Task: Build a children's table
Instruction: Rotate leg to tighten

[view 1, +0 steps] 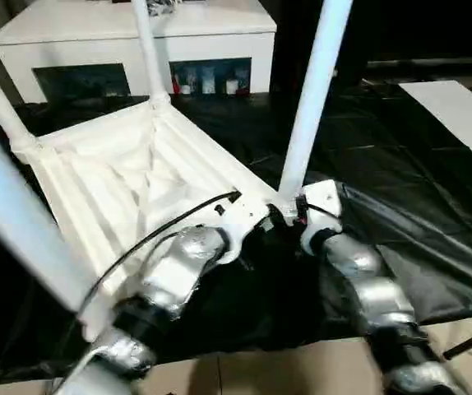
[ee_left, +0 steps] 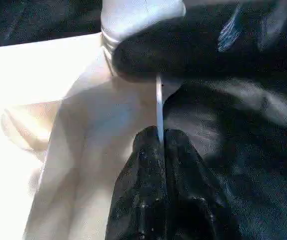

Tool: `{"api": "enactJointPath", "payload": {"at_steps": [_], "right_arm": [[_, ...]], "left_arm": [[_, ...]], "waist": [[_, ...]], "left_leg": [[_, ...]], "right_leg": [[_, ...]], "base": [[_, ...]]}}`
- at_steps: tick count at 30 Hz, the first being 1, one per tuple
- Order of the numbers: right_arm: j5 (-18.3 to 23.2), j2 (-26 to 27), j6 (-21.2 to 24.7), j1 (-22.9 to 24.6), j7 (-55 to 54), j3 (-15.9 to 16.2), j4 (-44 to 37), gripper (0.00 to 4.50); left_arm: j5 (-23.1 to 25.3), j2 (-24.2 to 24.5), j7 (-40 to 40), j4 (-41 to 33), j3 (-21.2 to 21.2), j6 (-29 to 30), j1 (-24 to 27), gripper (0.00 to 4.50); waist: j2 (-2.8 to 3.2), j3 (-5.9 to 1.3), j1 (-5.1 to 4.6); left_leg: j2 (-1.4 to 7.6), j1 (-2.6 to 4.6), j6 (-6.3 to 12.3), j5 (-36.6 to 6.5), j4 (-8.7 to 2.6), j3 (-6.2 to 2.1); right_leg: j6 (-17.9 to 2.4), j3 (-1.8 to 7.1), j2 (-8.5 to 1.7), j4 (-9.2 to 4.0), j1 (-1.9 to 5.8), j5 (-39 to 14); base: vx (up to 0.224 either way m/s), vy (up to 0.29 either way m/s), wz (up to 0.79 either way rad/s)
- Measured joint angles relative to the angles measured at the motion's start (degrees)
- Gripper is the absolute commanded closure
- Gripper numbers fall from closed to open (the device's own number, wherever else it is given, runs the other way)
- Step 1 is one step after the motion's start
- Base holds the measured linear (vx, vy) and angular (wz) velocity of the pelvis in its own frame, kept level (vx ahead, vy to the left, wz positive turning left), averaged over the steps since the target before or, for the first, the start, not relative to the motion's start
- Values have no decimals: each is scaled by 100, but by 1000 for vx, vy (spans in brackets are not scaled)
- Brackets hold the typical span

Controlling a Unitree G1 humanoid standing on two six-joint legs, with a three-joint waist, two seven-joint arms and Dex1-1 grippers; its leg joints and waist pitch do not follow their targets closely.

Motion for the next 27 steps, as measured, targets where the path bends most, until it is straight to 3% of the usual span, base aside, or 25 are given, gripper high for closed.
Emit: {"api": "enactJointPath", "payload": {"at_steps": [2, 4, 6, 11, 17, 24, 27], "right_arm": [[150, -331, 5, 76, 501, -22, -270, 47], [350, -1020, -54, 375, 1519, 166, -780, 47], [510, -1366, -50, 612, 2175, 235, -900, 47], [736, -1912, 55, 880, 3276, 560, -1160, 47], [735, -1955, 106, 880, 3572, 668, -1172, 47], [739, -1955, 113, 830, 3718, 742, -1099, 112], [748, -1951, 119, 826, 3787, 752, -1080, 120]], "left_arm": [[-103, 295, -363, -202, -12, -121, 136, 450], [-274, 896, -1230, -514, -184, -401, 254, 450], [-478, 1250, -1895, -734, -188, -598, 414, 450], [-799, 1698, -2846, -1113, -297, -521, 562, 450], [-847, 1751, -3062, -1196, -401, -427, 586, 450], [-844, 1758, -3141, -1210, -404, -402, 594, 450], [-845, 1766, -3161, -1231, -403, -379, 594, 450]], "waist": [[0, 0, 38], [4, -1, 108], [4, -1, 151], [10, -3, 316], [5, 0, 287], [5, 0, 281], [5, 0, 280]], "left_leg": [[5, -1, 1, 1, -4, 0], [11, -17, -1, 2, -4, -2], [10, -30, 17, 4, -1, -1], [1, -68, 64, -5, 27, 9], [1, -42, 35, -21, 53, 22], [2, -36, 28, -16, 53, 23], [2, -40, 30, -15, 53, 23]], "right_leg": [[10, -4, 4, 0, -1, -6], [16, -9, 9, -8, -10, -22], [4, -10, 8, -15, -14, -40], [-1, -10, -8, -21, -27, -41], [-30, 9, -11, -20, 0, -22], [-32, 11, -10, -19, 10, -18], [-32, 9, -10, -20, 8, -18]], "base": [[29, -7, 1], [0, 0, 0], [55, 8, 0], [0, 0, 0], [0, 0, 0], [0, 0, 0], [0, 0, 0]]}}
